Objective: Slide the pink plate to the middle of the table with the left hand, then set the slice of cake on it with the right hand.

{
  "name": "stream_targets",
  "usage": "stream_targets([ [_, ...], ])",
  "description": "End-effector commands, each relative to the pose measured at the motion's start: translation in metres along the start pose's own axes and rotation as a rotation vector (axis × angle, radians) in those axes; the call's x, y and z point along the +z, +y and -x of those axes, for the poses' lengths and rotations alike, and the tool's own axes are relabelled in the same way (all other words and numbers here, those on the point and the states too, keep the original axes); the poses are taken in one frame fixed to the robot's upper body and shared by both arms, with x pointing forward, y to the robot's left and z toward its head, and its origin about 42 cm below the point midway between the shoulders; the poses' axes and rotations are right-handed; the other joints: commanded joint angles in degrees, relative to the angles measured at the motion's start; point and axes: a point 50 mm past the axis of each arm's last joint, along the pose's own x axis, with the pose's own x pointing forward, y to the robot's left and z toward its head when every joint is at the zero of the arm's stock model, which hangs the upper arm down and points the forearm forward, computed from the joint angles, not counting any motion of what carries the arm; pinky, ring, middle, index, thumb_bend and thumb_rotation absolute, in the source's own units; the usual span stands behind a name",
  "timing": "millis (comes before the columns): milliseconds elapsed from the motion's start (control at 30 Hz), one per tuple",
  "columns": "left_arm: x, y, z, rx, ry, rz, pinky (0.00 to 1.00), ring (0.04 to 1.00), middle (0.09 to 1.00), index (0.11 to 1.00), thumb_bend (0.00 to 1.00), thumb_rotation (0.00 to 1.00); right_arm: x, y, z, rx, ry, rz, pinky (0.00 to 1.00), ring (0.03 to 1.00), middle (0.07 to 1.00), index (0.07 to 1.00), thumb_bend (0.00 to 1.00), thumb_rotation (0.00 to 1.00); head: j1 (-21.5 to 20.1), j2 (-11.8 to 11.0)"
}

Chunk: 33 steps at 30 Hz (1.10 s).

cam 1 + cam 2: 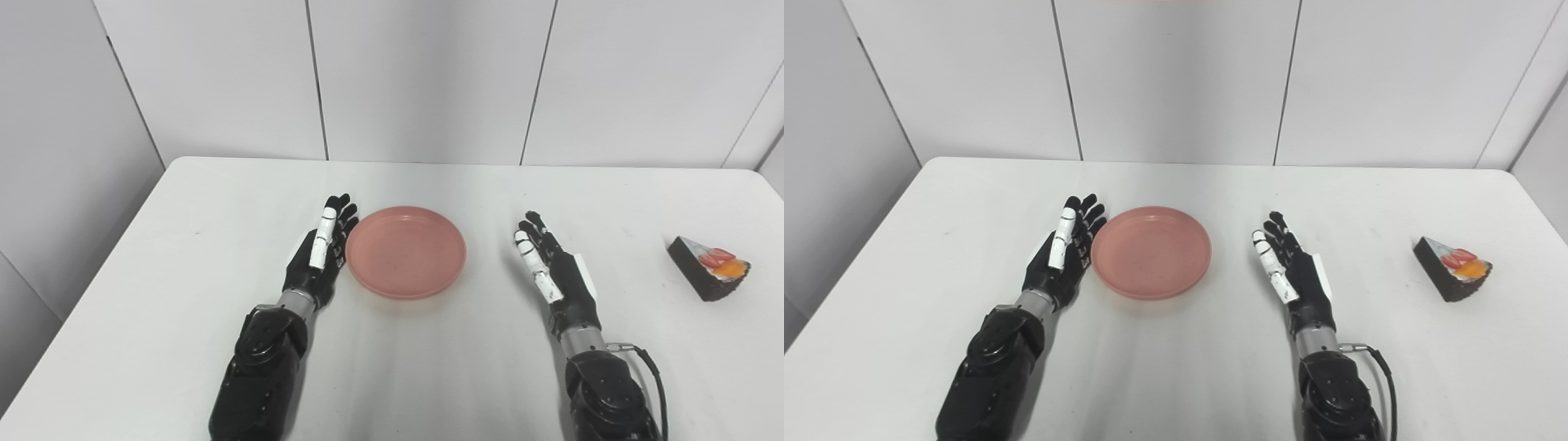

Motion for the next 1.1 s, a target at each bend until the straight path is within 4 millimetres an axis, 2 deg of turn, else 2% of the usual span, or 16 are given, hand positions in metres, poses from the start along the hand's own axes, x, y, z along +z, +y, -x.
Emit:
stream_targets([
  [0, 0.016, -0.001, -0.009, -0.037, -0.068, -0.012, 1.00, 1.000, 0.992, 0.994, 0.70, 1.00, 0.022, 0.006, -0.013, 0.002, -0.074, 0.003, 0.91, 0.885, 0.906, 0.919, 0.47, 0.77, 0.0, 0.0],
  [400, 0.013, 0.008, -0.012, -0.052, -0.062, -0.027, 1.00, 0.991, 0.979, 0.980, 0.71, 1.00, 0.021, 0.015, -0.017, 0.000, -0.068, -0.021, 0.91, 0.883, 0.903, 0.923, 0.46, 0.76, -3.8, -0.3],
  [600, 0.010, 0.010, -0.014, -0.042, -0.077, -0.057, 1.00, 1.000, 0.996, 0.996, 0.68, 1.00, 0.028, 0.013, -0.022, -0.016, -0.074, -0.004, 0.90, 0.874, 0.897, 0.915, 0.47, 0.74, -6.3, -0.6],
  [733, 0.009, 0.015, -0.013, -0.050, -0.081, -0.065, 1.00, 1.000, 1.000, 1.000, 0.67, 1.00, 0.041, -0.001, -0.030, -0.047, -0.122, 0.088, 0.89, 0.905, 0.907, 0.909, 0.49, 0.73, -8.8, -1.0],
  [800, 0.008, 0.017, -0.014, -0.051, -0.080, -0.064, 1.00, 1.000, 0.999, 1.000, 0.67, 1.00, 0.050, -0.011, -0.035, -0.086, -0.153, 0.148, 0.86, 0.889, 0.890, 0.896, 0.51, 0.75, -9.8, -1.1],
  [900, 0.008, 0.022, -0.014, -0.062, -0.080, -0.059, 1.00, 1.000, 0.998, 1.000, 0.68, 1.00, 0.061, -0.025, -0.043, -0.174, -0.171, 0.201, 0.83, 0.856, 0.861, 0.861, 0.55, 0.73, -11.8, -1.3],
  [1067, 0.008, 0.029, -0.015, -0.078, -0.079, -0.048, 1.00, 1.000, 0.996, 0.991, 0.67, 1.00, 0.078, -0.051, -0.049, -0.230, -0.194, 0.244, 0.86, 0.912, 0.901, 0.877, 0.56, 0.67, -14.2, -1.7],
])
